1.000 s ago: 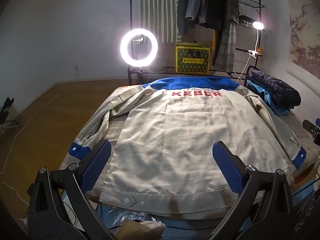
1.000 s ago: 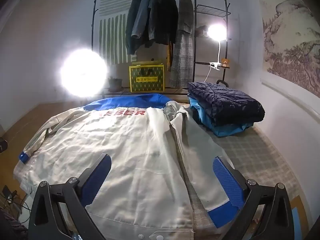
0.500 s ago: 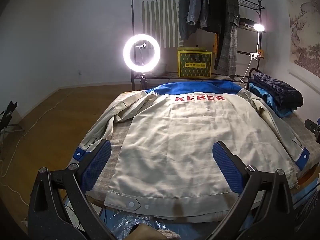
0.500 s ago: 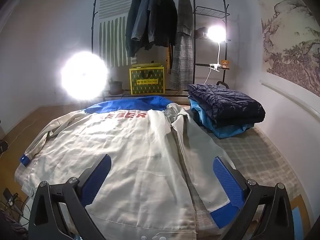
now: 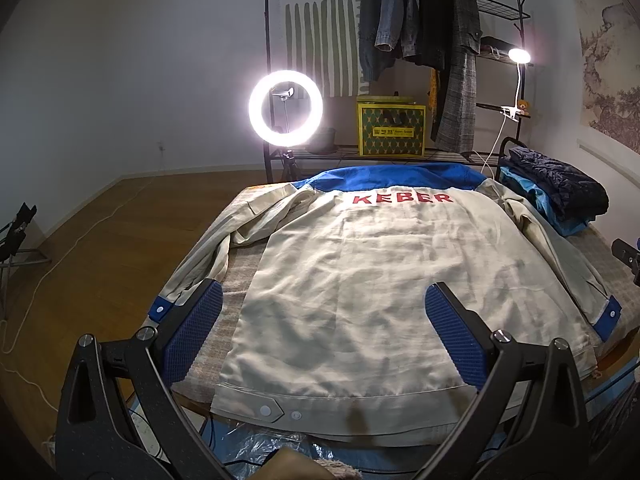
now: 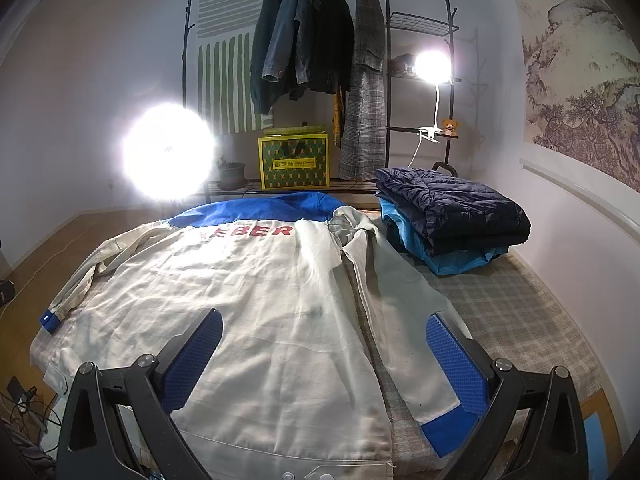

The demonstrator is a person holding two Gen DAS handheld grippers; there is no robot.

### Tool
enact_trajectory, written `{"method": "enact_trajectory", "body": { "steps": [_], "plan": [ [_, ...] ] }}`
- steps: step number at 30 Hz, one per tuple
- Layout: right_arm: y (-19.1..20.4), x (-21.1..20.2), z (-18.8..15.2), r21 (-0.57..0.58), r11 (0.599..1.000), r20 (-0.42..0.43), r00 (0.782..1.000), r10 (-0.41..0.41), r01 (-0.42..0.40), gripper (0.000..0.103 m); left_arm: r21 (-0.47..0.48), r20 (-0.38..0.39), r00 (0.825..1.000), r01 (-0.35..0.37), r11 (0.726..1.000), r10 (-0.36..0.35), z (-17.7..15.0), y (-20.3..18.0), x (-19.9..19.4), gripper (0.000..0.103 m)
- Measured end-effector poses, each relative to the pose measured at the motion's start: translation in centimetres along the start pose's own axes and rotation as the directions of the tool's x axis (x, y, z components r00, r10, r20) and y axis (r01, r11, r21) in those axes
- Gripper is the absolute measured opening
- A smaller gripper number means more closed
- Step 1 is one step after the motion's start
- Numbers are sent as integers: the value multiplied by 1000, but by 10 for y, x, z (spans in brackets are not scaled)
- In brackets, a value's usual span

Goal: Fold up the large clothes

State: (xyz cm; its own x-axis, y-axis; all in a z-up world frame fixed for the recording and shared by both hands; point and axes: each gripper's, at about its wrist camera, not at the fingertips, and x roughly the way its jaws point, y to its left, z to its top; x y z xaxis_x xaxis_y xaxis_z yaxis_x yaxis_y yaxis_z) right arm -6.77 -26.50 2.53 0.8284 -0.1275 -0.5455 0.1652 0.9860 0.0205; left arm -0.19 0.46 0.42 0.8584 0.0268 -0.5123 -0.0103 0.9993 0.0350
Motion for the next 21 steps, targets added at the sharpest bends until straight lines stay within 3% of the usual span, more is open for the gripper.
{"method": "enact_trajectory", "body": {
  "steps": [21],
  "plan": [
    [-5,-4,3,24,1000,11,1000,2,-2,103,2,4,1000,-1,1000,1,-1,-1,0,103]
  ]
}}
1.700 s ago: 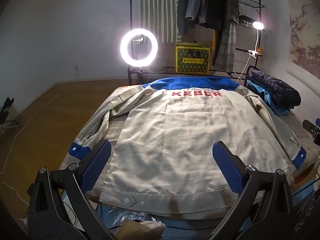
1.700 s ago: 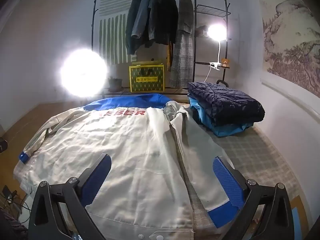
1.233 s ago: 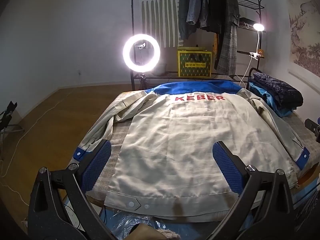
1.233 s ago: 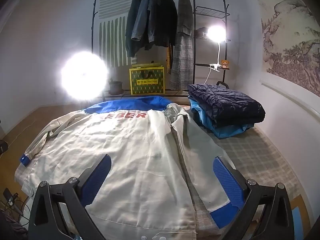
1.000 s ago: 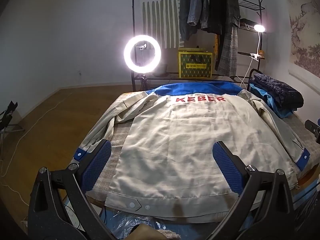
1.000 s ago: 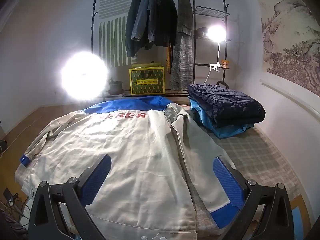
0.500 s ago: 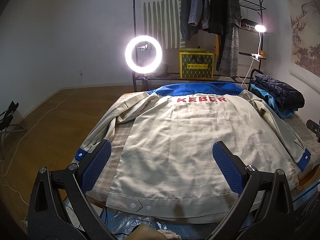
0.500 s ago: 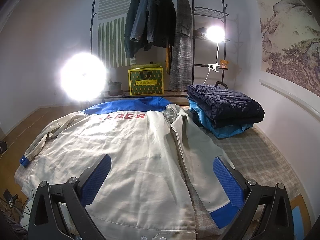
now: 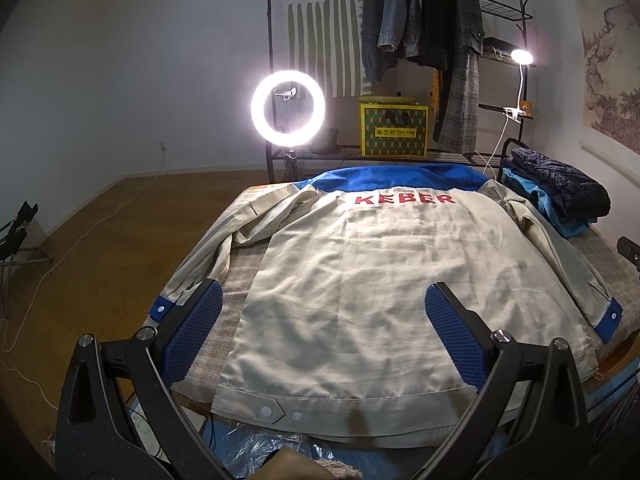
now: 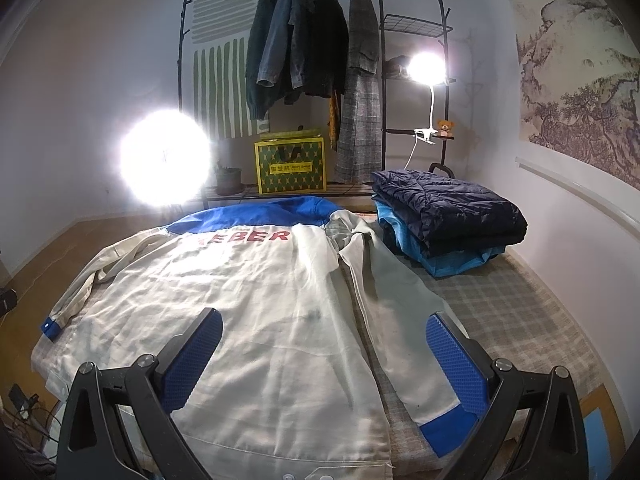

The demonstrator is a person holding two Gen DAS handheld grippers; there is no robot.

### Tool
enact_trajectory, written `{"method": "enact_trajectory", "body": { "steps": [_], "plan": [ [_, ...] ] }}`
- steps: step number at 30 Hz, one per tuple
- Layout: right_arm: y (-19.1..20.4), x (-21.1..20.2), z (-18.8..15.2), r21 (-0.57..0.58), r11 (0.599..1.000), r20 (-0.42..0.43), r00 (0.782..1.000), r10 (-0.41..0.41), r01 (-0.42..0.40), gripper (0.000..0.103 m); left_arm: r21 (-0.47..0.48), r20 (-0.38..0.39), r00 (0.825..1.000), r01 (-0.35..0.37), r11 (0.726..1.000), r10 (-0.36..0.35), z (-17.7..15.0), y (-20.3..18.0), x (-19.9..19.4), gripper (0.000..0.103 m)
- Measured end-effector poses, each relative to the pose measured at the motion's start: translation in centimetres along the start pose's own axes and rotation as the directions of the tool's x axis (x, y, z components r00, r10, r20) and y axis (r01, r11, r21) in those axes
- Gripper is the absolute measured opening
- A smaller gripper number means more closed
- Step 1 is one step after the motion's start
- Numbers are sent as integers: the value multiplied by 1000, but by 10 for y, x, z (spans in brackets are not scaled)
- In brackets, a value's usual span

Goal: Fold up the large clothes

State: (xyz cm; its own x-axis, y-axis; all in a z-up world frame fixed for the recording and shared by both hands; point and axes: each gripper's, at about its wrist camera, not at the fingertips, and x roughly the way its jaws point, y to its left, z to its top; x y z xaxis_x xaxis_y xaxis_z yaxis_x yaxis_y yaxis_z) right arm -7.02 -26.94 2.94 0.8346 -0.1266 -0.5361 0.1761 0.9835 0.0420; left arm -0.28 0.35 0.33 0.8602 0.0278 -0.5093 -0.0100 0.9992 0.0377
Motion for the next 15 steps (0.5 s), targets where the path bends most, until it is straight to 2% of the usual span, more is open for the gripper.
{"method": "enact_trajectory", "body": {
  "steps": [15],
  "plan": [
    [2,-1,2,-2,1000,8,1000,0,0,103,0,0,1000,-1,1000,1,-1,-1,0,103]
  ]
}}
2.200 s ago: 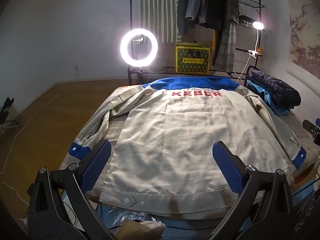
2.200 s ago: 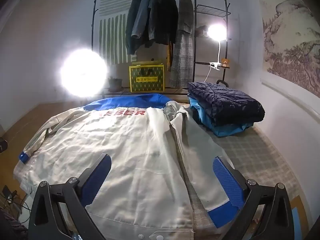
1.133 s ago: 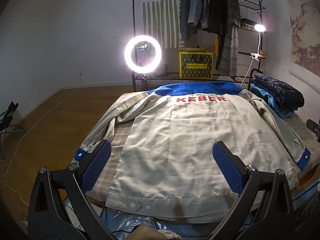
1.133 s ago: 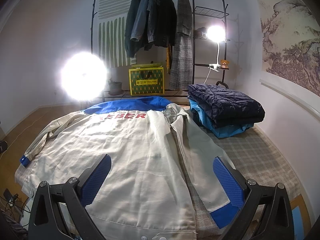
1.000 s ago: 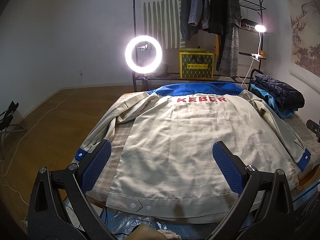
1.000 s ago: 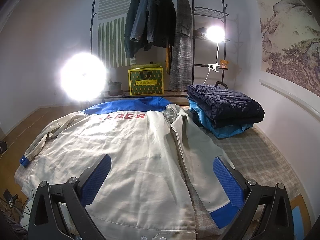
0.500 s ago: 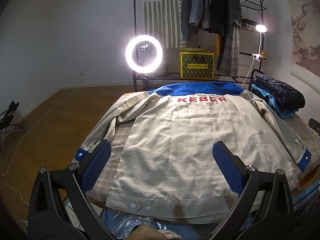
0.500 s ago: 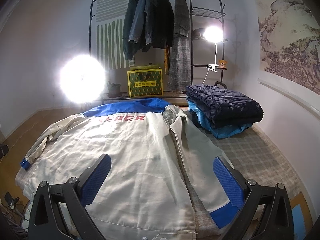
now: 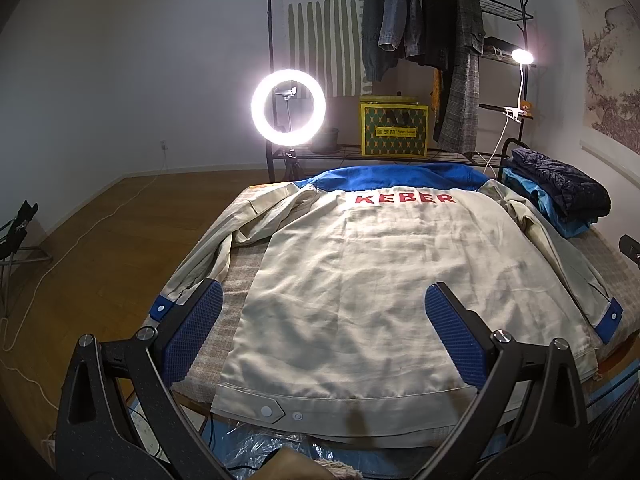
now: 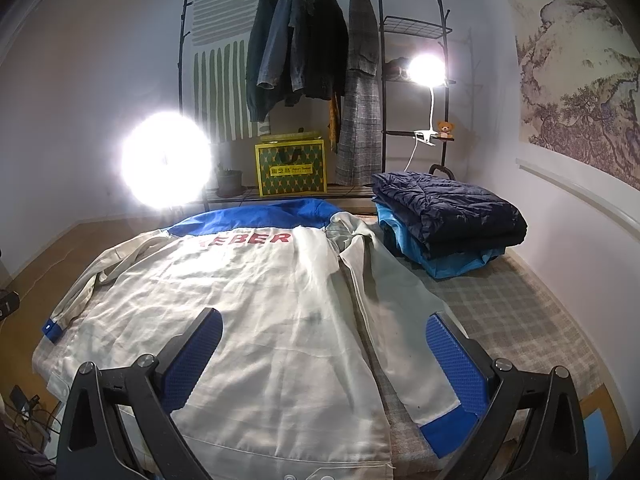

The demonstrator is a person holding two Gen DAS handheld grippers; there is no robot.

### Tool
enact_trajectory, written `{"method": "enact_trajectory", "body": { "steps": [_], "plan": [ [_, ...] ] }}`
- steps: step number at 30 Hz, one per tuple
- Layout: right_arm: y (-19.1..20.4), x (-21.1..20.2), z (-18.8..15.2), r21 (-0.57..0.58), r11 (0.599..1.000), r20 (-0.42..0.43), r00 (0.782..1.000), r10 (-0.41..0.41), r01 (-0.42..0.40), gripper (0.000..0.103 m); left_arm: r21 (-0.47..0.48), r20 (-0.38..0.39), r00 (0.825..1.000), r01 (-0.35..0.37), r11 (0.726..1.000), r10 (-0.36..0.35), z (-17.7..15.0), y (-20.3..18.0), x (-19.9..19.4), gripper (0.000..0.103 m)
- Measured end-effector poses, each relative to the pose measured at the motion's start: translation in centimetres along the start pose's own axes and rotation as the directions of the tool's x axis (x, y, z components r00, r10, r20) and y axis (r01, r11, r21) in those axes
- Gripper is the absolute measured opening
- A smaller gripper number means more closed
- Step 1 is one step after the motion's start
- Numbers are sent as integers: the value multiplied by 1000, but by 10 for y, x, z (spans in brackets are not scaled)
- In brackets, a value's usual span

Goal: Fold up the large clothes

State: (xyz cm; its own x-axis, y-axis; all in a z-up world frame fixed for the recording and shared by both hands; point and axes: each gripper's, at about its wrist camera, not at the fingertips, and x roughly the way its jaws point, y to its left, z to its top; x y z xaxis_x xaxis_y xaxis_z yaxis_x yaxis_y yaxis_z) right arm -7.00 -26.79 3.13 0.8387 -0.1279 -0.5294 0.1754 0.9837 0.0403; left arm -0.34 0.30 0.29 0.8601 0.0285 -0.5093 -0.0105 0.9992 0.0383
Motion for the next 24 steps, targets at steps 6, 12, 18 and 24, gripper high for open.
{"method": "enact_trajectory", "body": {
  "steps": [6,12,18,24],
  "plan": [
    [0,0,0,-1,1000,1,1000,1,-1,103,0,0,1000,1,1000,-1,0,0,0,103],
    [0,0,0,2,1000,1,1000,0,0,103,0,0,1000,1,1000,-1,0,0,0,103],
    [0,0,-1,-2,1000,2,1000,2,-2,103,0,0,1000,-1,1000,1,0,-1,0,103],
    [1,0,1,-10,1000,5,1000,2,-2,103,1,-4,1000,-2,1000,2,0,2,0,103]
  ]
}}
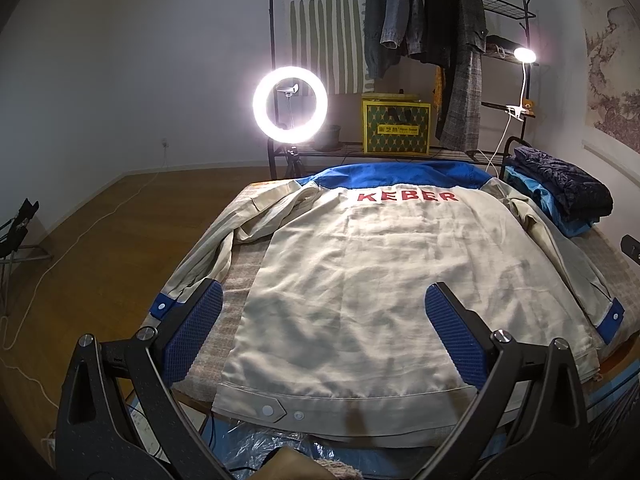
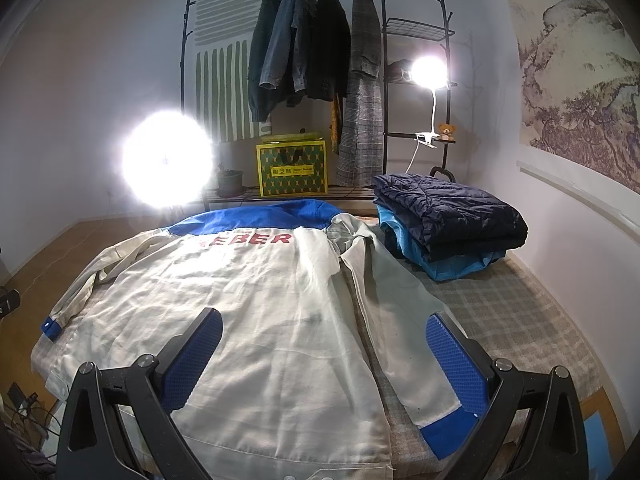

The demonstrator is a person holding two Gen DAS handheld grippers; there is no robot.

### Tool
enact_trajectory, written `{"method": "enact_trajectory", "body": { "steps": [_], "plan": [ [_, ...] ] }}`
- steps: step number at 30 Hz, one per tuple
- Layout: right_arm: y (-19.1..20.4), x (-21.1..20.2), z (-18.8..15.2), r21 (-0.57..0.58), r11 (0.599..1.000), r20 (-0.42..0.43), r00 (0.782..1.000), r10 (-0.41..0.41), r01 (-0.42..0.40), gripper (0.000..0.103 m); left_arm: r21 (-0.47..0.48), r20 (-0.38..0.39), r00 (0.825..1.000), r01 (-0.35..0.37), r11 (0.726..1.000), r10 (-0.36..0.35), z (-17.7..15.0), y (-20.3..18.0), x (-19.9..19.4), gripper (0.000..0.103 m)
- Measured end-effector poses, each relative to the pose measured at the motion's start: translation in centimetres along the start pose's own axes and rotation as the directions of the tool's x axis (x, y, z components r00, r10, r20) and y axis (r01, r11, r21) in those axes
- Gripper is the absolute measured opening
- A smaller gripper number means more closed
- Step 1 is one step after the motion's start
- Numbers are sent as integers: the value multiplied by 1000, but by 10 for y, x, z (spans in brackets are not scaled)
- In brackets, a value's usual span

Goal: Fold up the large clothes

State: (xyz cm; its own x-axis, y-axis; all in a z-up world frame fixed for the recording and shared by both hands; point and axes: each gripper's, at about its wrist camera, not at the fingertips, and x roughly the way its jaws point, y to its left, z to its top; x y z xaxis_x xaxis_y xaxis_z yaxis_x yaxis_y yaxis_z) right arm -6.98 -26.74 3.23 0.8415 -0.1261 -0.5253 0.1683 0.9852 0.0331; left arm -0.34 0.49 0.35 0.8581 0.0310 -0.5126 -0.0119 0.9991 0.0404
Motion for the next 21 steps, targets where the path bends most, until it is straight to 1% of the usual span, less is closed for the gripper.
{"method": "enact_trajectory", "body": {
  "steps": [6,11,12,14,15,16,17,19,20,21],
  "plan": [
    [4,5,4,14,1000,-13,1000,19,-19,103,-11,-9,1000,-25,1000,25,1,15,6,103],
    [12,13,19,9,997,-29,997,72,-72,103,-38,-55,998,-29,999,26,5,35,24,103],
    [15,15,22,7,996,-27,996,85,-85,103,-48,-65,997,-37,998,33,7,42,28,101],
    [22,18,28,-1,994,-18,994,112,-112,103,-68,-95,995,-42,997,35,9,55,37,90],
    [26,21,33,-6,991,-11,991,131,-131,103,-81,-113,993,-46,996,37,10,63,43,83],
    [30,23,35,-9,990,-4,990,143,-143,103,-95,-132,991,-50,994,37,11,71,50,79],
    [36,26,41,-17,985,10,985,171,-171,103,-111,-145,989,-51,993,35,12,80,56,77],
    [46,31,47,-35,978,24,978,206,-205,103,-146,-161,987,-27,989,3,16,100,70,76],
    [53,35,51,-48,973,27,973,228,-226,103,-159,-166,986,-26,987,-1,18,109,75,75],
    [58,39,54,-59,968,29,969,246,-244,103,-172,-173,985,-39,984,9,19,119,80,71]
  ]
}}
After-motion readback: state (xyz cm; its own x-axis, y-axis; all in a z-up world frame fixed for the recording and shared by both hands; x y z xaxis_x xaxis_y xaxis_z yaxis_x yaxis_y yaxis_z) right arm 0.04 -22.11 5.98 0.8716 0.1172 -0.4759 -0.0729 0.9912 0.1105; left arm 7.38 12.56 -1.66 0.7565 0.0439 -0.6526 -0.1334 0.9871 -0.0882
